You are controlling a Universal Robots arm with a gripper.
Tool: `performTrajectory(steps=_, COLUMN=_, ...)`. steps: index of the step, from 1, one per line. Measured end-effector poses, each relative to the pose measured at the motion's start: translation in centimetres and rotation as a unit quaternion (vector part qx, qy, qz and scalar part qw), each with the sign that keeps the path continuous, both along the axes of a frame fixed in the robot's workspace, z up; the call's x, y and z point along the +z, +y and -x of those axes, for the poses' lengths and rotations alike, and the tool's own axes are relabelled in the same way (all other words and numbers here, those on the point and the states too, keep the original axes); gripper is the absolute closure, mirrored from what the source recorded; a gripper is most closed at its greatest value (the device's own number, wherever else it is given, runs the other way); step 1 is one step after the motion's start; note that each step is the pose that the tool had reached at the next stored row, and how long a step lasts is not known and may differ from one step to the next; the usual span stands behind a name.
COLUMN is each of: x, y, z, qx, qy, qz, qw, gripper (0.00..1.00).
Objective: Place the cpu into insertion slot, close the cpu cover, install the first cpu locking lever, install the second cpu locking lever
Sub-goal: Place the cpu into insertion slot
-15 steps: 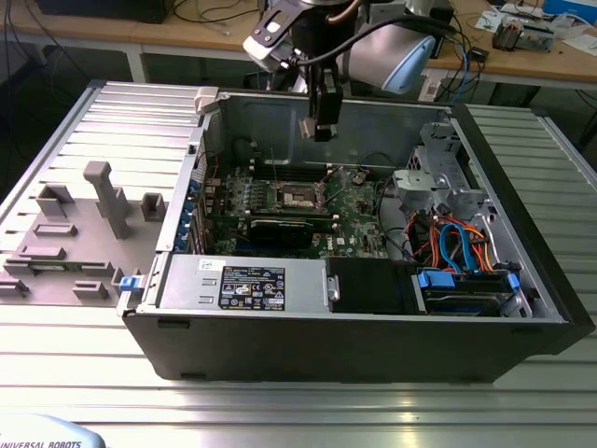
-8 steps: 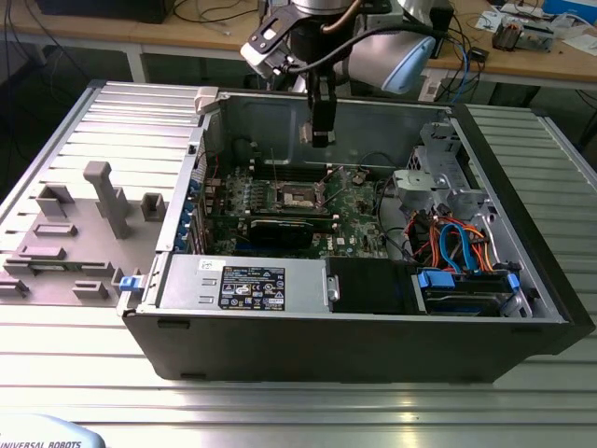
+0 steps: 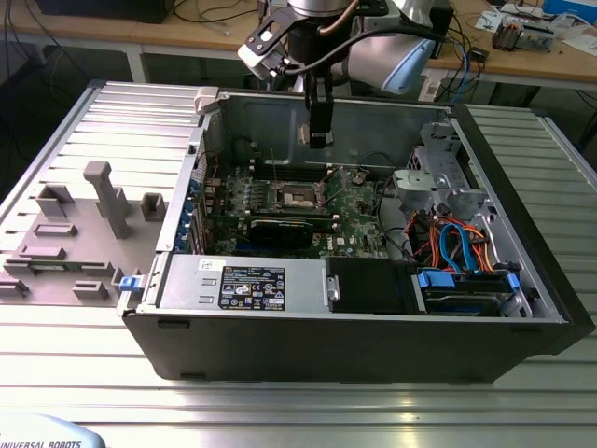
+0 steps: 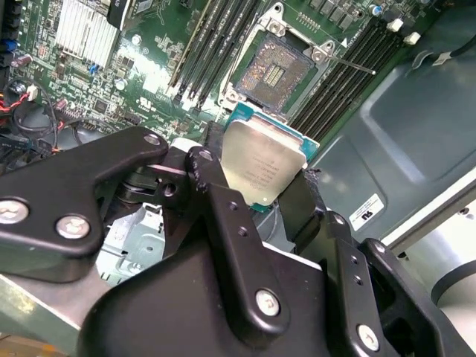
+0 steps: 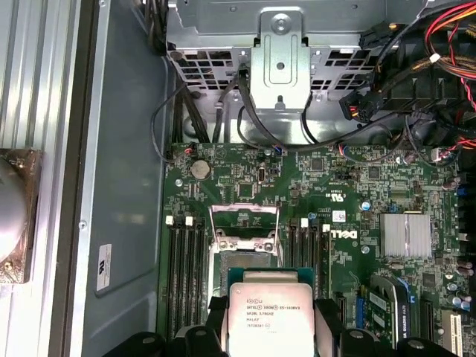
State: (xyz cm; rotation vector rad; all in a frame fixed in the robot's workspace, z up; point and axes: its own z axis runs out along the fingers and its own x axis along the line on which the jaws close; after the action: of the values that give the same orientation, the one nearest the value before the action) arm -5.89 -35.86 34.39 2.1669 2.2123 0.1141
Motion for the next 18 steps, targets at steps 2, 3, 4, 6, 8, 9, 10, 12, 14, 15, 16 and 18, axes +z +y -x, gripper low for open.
performTrajectory(steps=2, x=0.0, y=0.0, z=0.0, qx=0.0, qy=0.0, qz=0.0, qw=1.0, gripper=0.46)
performTrajectory(steps=3, x=-0.01, y=0.0, z=0.0, qx=0.0, qy=0.0, qz=0.0, qw=1.0, gripper=0.46)
performTrajectory(steps=4, x=-0.01, y=0.0, z=0.0, qx=0.0, qy=0.0, qz=0.0, qw=1.0, gripper=0.46)
performTrajectory(steps=6, x=-0.02, y=0.0, z=0.0, qx=0.0, qy=0.0, qz=0.0, qw=1.0, gripper=0.46)
performTrajectory(steps=8, x=-0.06, y=0.0, z=0.03, qx=0.0, qy=-0.0001, qz=-0.0001, qw=1.0, gripper=0.46)
performTrajectory(steps=9, x=-0.09, y=0.0, z=0.08, qx=0.0, qy=-0.0001, qz=-0.0001, qw=1.0, gripper=0.46)
performTrajectory(steps=10, x=-0.13, y=0.0, z=0.24, qx=0.0, qy=0.0, qz=0.0, qw=1.0, gripper=0.46)
performTrajectory(steps=12, x=-0.26, y=0.02, z=0.51, qx=0.0, qy=-0.0011, qz=-0.0001, qw=1.0, gripper=0.46)
performTrajectory(steps=14, x=-0.48, y=0.02, z=0.78, qx=0.0, qy=-0.0024, qz=0.0004, qw=1.0, gripper=0.46)
performTrajectory(steps=15, x=-0.61, y=0.04, z=0.93, qx=0.0, qy=-0.0027, qz=0.0006, qw=1.0, gripper=0.46)
performTrajectory(steps=16, x=-0.81, y=0.08, z=1.07, qx=0.0, qy=-0.0029, qz=0.0006, qw=1.0, gripper=0.46)
performTrajectory(steps=18, x=-1.25, y=0.23, z=1.21, qx=0.0, qy=-0.0029, qz=0.0006, qw=1.0, gripper=0.46)
